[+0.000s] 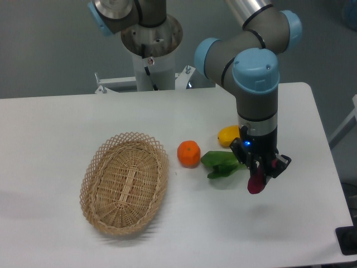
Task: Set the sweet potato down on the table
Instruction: 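Hold the purple sweet potato in the gripper and begin lifting it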
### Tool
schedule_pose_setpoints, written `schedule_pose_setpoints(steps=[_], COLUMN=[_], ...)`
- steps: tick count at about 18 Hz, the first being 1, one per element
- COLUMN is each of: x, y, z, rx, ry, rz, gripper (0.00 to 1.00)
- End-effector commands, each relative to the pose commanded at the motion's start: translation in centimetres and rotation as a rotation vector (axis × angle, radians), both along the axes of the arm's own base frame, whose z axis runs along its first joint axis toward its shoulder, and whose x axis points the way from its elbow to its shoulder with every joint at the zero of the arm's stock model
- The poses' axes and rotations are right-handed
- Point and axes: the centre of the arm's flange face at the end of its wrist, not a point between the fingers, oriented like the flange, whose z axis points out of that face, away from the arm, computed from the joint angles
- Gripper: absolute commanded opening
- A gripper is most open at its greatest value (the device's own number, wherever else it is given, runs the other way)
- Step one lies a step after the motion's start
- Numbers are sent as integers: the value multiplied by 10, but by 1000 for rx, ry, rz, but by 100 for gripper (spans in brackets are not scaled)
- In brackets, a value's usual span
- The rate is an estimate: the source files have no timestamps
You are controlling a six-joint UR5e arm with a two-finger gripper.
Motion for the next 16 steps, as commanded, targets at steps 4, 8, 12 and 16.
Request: schedule_pose_setpoints(steps=[4,8,12,16], x=[-3,-2,1,5], y=[2,5,14,25], z=[-3,-9,-18,-30], rx=[1,7,20,37], ry=[-6,-17,-35,-48], rz=[11,35,84,139], gripper=[18,18,18,18])
